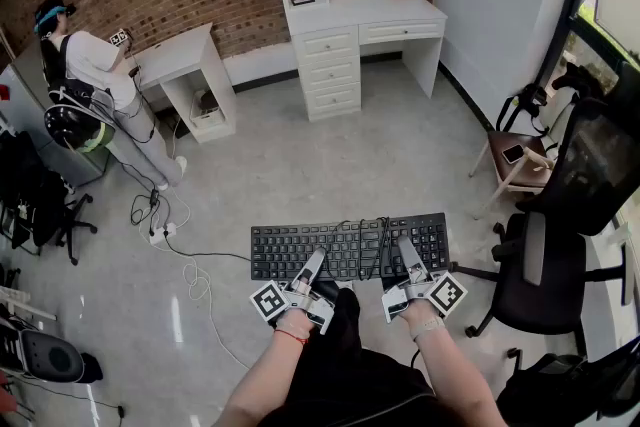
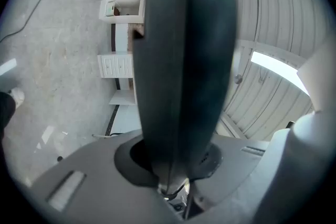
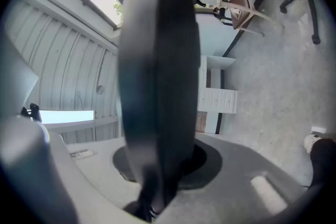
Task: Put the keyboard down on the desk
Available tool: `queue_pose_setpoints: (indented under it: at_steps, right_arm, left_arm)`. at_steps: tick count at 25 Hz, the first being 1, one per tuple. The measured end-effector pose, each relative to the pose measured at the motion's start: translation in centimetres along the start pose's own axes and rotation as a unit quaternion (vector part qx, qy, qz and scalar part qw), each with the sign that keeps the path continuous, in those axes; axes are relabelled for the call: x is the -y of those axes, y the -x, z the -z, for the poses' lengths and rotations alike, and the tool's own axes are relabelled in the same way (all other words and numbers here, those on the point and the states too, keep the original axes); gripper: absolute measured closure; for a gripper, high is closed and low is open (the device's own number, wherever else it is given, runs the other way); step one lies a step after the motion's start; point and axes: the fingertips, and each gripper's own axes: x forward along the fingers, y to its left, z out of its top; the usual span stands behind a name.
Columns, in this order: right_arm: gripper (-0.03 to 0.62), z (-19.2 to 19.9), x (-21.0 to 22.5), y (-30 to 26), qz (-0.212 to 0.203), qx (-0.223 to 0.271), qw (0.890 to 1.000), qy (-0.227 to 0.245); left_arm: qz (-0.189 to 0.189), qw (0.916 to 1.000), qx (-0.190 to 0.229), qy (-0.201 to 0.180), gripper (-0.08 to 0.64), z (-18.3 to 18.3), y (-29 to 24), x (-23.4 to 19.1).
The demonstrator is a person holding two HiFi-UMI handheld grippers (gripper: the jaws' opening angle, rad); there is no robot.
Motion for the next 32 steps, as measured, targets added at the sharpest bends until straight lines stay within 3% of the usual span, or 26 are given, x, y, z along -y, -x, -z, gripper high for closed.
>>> queue_pose_setpoints:
  at_steps: [9, 15, 32]
  right_arm:
    - [0.518, -5.5, 2.5, -6.5, 0.000, 0.001, 1.000, 0.009]
    - [0.518, -7.8, 4.2, -12.8, 0.016, -0.002, 1.000, 0.005]
    - [0.518, -12.4, 8.9, -32.5, 0.005, 0.001, 1.000, -0.015]
  left_arm:
    - [0.000, 1.0000, -0.003, 0.001, 0.485, -2.2, -8.3, -2.4]
    - [-0.010, 0.9999, -0.004, 0.004, 0.485, -5.9, -13.9, -3.7]
    - [-0.021, 0.9997, -0.009, 0.004, 0.483, -18.8, -29.3, -8.6]
